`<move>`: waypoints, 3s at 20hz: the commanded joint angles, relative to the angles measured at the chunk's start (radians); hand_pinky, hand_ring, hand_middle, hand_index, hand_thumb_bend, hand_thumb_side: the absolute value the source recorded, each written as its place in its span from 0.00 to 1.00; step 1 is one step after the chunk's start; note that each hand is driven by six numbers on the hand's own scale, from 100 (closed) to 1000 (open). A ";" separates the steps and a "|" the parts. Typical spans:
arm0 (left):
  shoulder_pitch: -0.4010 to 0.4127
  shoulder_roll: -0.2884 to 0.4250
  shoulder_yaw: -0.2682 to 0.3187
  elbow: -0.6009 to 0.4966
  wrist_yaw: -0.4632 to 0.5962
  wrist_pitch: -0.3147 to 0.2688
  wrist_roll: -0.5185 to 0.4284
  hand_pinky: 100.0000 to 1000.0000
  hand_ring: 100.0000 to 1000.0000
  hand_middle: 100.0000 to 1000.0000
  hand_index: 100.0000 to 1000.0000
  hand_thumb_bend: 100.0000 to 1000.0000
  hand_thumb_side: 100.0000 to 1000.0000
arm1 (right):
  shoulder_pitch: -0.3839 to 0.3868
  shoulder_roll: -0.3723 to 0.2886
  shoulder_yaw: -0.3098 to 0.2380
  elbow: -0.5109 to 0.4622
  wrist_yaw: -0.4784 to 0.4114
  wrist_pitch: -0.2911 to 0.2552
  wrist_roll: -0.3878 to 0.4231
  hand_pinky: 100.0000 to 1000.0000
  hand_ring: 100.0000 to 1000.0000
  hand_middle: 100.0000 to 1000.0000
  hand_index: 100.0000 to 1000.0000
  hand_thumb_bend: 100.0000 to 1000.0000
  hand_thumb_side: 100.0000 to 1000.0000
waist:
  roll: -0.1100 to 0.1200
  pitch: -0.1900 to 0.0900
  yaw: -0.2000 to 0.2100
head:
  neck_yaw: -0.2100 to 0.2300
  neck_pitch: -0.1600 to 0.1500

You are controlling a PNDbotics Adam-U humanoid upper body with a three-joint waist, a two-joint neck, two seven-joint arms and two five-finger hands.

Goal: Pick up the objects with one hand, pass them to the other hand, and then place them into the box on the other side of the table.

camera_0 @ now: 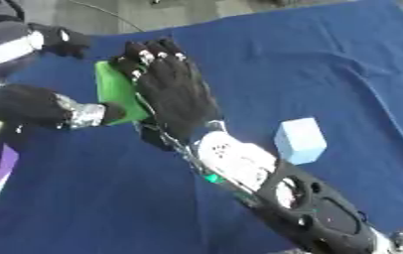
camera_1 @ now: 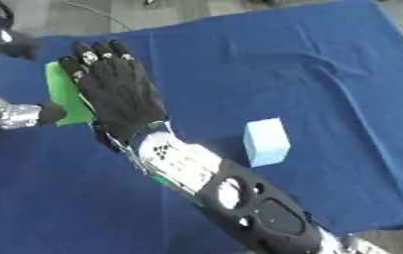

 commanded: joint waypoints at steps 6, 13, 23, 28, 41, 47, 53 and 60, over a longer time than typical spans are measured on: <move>-0.029 -0.003 -0.029 0.069 -0.009 0.133 -0.112 1.00 0.95 0.80 0.93 0.59 0.49 | -0.011 0.008 0.018 0.014 -0.010 -0.011 -0.104 0.61 0.58 0.54 0.70 0.00 0.00 | 0.002 -0.028 0.003 | 0.001 -0.020; -0.032 -0.011 -0.045 0.075 0.025 0.133 -0.120 1.00 0.95 0.80 0.92 0.59 0.51 | -0.010 0.010 0.028 0.022 -0.005 -0.033 -0.147 0.63 0.59 0.55 0.71 0.00 0.00 | 0.002 -0.026 -0.001 | -0.002 -0.017; -0.052 -0.039 -0.083 0.146 0.043 0.133 -0.096 0.96 0.92 0.77 0.90 0.57 0.49 | -0.014 0.009 0.045 0.024 -0.002 -0.055 -0.198 0.65 0.60 0.56 0.72 0.00 0.00 | 0.005 -0.025 -0.011 | -0.002 -0.010; -0.055 -0.048 -0.076 0.167 0.054 0.133 -0.054 0.90 0.84 0.62 0.80 0.33 0.48 | -0.019 0.005 0.053 0.018 -0.011 -0.066 -0.213 0.66 0.59 0.56 0.72 0.00 0.00 | 0.001 -0.022 -0.012 | -0.001 -0.012; -0.026 -0.033 -0.050 0.163 0.269 0.133 0.294 0.74 0.54 0.24 0.42 0.00 0.15 | -0.023 0.001 0.066 0.014 -0.035 -0.093 -0.187 0.68 0.67 0.63 0.76 0.25 0.00 | -0.007 -0.020 -0.012 | -0.005 -0.012; 0.015 0.003 0.003 0.177 0.329 0.133 0.388 0.73 0.51 0.20 0.38 0.00 0.03 | -0.028 -0.006 0.066 0.003 -0.023 -0.090 -0.119 0.77 0.78 0.79 0.85 0.33 0.10 | -0.010 -0.024 -0.016 | -0.004 -0.007; 0.084 0.056 0.079 0.191 0.394 0.133 0.451 0.73 0.50 0.19 0.38 0.00 0.00 | -0.042 -0.023 0.050 -0.036 0.009 -0.085 0.010 0.80 0.82 0.85 0.90 0.26 0.29 | -0.018 -0.029 -0.025 | 0.002 0.005; 0.210 0.162 0.190 0.173 0.457 0.133 0.537 0.72 0.50 0.18 0.38 0.00 0.00 | -0.053 -0.103 0.031 -0.136 -0.018 -0.102 0.109 0.80 0.81 0.84 0.89 0.29 0.27 | -0.037 -0.028 -0.031 | 0.045 0.010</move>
